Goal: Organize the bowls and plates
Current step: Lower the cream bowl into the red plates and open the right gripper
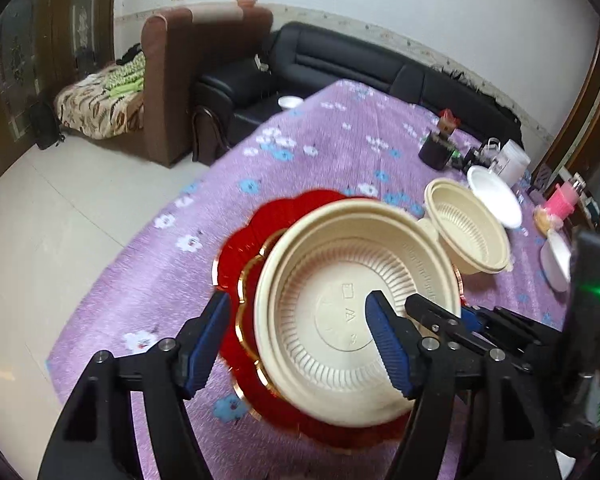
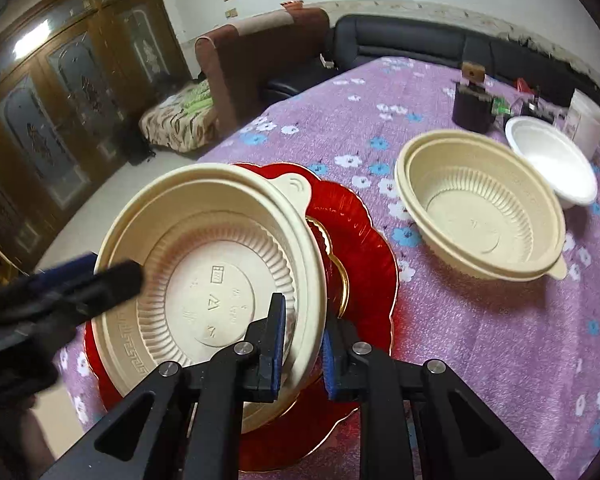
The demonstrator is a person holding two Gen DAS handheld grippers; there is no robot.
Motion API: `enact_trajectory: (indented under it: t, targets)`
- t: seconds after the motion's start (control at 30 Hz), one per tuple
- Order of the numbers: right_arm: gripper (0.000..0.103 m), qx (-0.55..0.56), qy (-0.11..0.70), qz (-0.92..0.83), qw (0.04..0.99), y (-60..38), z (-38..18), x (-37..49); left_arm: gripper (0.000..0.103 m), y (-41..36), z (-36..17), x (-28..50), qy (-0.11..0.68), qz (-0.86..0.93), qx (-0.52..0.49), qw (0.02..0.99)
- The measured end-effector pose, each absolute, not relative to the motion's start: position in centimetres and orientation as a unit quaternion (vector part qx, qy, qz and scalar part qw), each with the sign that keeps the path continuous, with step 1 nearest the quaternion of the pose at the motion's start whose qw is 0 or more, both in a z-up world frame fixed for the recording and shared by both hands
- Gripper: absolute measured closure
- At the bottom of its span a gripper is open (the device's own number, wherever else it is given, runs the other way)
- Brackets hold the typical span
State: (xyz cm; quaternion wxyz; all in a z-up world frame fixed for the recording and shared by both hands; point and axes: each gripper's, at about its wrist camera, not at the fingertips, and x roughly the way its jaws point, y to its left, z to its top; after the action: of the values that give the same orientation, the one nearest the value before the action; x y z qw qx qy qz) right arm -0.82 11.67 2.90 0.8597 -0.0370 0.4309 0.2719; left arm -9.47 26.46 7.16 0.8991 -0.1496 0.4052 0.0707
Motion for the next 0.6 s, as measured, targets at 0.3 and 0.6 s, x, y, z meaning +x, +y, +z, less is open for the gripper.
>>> enact_trajectory:
  t: [0.3, 0.6]
  targets:
    - [0.043, 0.002, 0.274, 0.233, 0.933, 8.3, 5.0, -3.4, 0.033, 27.8, 12.5, -17.0, 0.357, 0.124, -0.115, 0.919]
    - [0.043, 0.059, 0.293, 0.204, 0.932, 5.6, 3.9, -2.1, 0.032, 27.4, 15.0, -19.1, 0.334, 0.158, -0.110, 0.923]
